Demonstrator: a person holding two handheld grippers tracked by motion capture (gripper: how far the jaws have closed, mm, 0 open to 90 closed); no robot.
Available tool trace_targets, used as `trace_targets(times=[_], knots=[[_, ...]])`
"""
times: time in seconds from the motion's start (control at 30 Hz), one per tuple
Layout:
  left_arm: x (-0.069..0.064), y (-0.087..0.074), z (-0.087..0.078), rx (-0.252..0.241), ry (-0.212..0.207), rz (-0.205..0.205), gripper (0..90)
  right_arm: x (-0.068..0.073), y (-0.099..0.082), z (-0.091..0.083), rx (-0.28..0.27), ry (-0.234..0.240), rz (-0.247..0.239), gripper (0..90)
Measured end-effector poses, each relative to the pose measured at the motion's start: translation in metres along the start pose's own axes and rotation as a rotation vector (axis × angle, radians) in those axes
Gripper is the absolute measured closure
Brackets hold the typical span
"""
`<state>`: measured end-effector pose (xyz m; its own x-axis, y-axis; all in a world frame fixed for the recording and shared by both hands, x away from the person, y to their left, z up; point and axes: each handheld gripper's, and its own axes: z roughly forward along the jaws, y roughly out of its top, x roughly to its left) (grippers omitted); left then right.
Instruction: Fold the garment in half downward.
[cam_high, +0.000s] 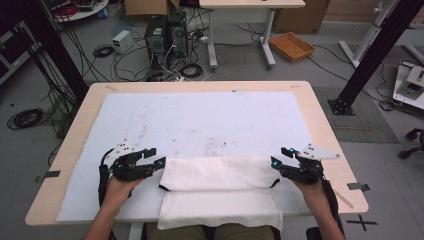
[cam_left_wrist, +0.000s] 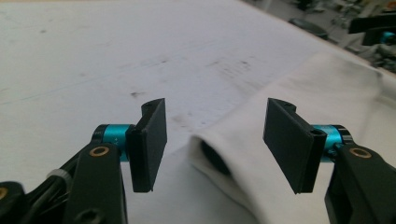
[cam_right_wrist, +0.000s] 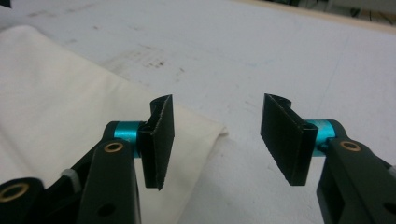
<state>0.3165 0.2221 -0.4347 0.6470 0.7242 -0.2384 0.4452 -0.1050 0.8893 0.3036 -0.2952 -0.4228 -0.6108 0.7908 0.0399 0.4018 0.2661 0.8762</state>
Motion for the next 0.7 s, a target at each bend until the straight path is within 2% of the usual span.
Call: trace_targets(times=[0.07,0.2,0.3,0.37,0.4,0.43,0.5,0.57,0.63,0.7], knots=[[0.003,0.002,0.011,0.031,0.001,-0.009,38.5,-0.001,0.002,0.013,0.052,-0.004,0.013,42.4],[0.005,0.003,0.034,0.124,-0.006,-0.048,34.7,-0.004,0.005,0.041,0.153,0.024,0.034,41.5],[0.005,0.001,0.044,0.166,-0.012,-0.065,32.5,-0.006,0.003,0.053,0.217,0.027,0.047,42.0],[0.003,0.001,0.047,0.188,-0.003,-0.053,32.6,-0.006,0.001,0.054,0.223,0.048,0.062,48.8],[0.002,0.001,0.047,0.185,-0.012,-0.047,32.6,-0.007,0.001,0.054,0.222,0.068,0.053,52.6],[0.001,0.0,0.047,0.192,-0.013,-0.042,33.8,-0.006,0.001,0.054,0.224,0.071,0.056,53.4],[-0.001,-0.001,0.048,0.234,-0.019,-0.025,45.2,-0.006,0.0,0.055,0.228,0.081,0.069,56.4],[-0.005,-0.001,0.049,0.25,-0.039,-0.006,65.4,-0.006,0.0,0.055,0.228,0.102,0.072,62.7],[-0.008,-0.001,0.05,0.247,-0.026,-0.01,73.2,-0.005,0.0,0.054,0.229,0.125,0.072,72.4],[-0.008,-0.002,0.049,0.24,-0.027,-0.016,78.1,-0.002,0.0,0.054,0.232,0.131,0.067,78.0]])
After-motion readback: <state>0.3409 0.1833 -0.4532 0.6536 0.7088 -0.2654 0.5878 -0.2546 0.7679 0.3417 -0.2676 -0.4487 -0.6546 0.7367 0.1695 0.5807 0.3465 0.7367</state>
